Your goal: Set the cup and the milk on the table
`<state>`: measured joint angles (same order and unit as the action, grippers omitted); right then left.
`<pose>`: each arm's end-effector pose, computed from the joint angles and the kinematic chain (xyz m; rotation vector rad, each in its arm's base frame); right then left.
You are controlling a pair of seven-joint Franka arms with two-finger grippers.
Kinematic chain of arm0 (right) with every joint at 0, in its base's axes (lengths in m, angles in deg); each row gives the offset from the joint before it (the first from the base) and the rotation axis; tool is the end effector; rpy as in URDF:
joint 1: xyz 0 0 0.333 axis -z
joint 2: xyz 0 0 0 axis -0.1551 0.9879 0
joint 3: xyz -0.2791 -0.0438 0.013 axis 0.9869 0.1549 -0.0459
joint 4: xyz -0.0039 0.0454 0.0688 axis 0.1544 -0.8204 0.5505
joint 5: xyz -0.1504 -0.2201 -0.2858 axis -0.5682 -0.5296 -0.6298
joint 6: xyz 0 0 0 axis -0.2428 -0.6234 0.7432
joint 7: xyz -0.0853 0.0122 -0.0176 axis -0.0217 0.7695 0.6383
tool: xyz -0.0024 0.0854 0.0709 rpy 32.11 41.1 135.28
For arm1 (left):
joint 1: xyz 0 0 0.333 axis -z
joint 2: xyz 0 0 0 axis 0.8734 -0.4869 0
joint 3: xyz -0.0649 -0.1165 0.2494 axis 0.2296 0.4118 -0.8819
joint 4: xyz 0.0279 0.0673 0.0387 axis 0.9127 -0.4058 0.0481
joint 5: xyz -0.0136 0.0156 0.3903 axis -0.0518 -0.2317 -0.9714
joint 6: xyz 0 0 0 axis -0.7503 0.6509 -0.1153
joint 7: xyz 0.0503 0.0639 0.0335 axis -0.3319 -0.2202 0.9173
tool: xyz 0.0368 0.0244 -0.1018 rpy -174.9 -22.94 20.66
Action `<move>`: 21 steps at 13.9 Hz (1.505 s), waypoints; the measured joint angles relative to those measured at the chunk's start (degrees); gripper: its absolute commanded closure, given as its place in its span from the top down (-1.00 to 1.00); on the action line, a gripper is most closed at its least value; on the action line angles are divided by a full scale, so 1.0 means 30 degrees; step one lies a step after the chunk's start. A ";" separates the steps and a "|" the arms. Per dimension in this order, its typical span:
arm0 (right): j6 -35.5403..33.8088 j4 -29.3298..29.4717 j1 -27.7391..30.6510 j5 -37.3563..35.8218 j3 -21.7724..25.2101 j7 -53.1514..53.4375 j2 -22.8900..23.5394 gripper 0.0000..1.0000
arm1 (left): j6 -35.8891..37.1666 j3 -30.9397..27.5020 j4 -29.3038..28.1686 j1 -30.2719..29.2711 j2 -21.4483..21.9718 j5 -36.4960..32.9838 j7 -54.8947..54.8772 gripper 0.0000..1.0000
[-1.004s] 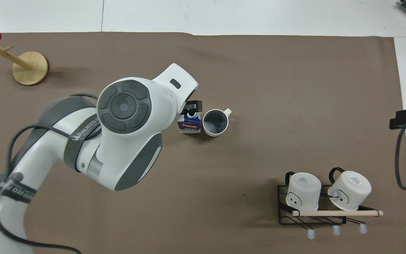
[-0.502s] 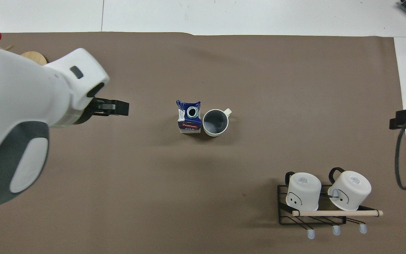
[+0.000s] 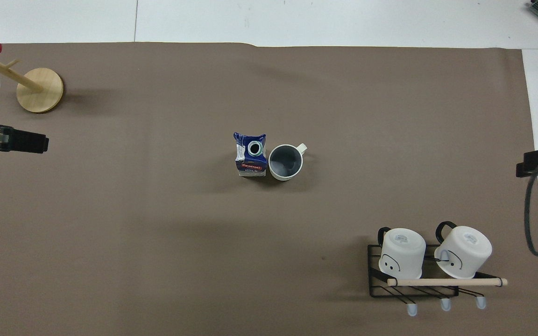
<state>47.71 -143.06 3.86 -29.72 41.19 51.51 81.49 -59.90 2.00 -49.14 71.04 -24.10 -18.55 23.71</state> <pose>0.5135 -0.0314 0.6261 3.1113 -0.2926 -0.0059 0.5384 -0.0563 0.6282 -3.1042 0.3070 -0.2169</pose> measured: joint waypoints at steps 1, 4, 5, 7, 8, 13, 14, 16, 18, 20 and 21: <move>-0.0017 0.0059 -0.0001 -0.0032 -0.0001 -0.0162 0.0032 1.00 | 0.0412 0.0006 0.0265 -0.0242 -0.0003 0.0000 -0.0116 1.00; -0.0017 0.0171 -0.0024 -0.0036 -0.0028 -0.0231 0.0140 1.00 | 0.1276 0.0007 0.1044 -0.0826 -0.0144 0.0000 -0.0398 1.00; -0.0017 0.0201 -0.0031 -0.0036 -0.0051 -0.0231 0.0159 1.00 | 0.1634 0.0018 0.1406 -0.1067 -0.0265 0.0074 -0.0425 1.00; -0.0017 0.0253 -0.0050 -0.0026 -0.0091 -0.0231 0.0162 1.00 | 0.2235 0.0019 0.2161 -0.1646 -0.0649 0.0651 -0.0480 1.00; -0.0017 0.0273 -0.0063 -0.0026 -0.0093 -0.0231 0.0162 1.00 | 0.2375 0.0012 0.2460 -0.1899 -0.0852 0.0864 -0.0534 1.00; -0.0017 0.0277 -0.0066 -0.0026 -0.0090 -0.0231 0.0163 1.00 | 0.2581 0.0040 0.2884 -0.2102 -0.1060 0.0908 -0.0587 1.00; -0.0017 0.0277 -0.0066 -0.0026 -0.0090 -0.0231 0.0163 1.00 | 0.2587 0.0041 0.2888 -0.2102 -0.1059 0.0908 -0.0587 1.00; -0.0017 0.0294 -0.0030 -0.0036 -0.0078 -0.0231 0.0175 1.00 | 0.2614 0.0040 0.2888 -0.2115 -0.1060 0.0894 -0.0587 1.00; -0.0017 0.0444 -0.0013 -0.0037 -0.0060 -0.0233 0.0309 1.00 | 0.2646 0.0040 0.2888 -0.2137 -0.1059 0.0891 -0.0587 1.00; -0.0017 0.0632 -0.0009 -0.0035 -0.0058 -0.0233 0.0496 1.00 | 0.2687 0.0040 0.2888 -0.2160 -0.1059 0.0891 -0.0587 1.00; -0.0017 0.0671 -0.0009 -0.0035 -0.0058 -0.0233 0.0543 1.00 | 0.2753 0.0040 0.2888 -0.2172 -0.1059 0.0891 -0.0587 1.00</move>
<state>47.66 -141.05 3.83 -29.83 41.01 50.81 83.12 -51.64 2.12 -40.48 64.53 -27.28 -15.88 21.95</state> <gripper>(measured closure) 0.000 0.000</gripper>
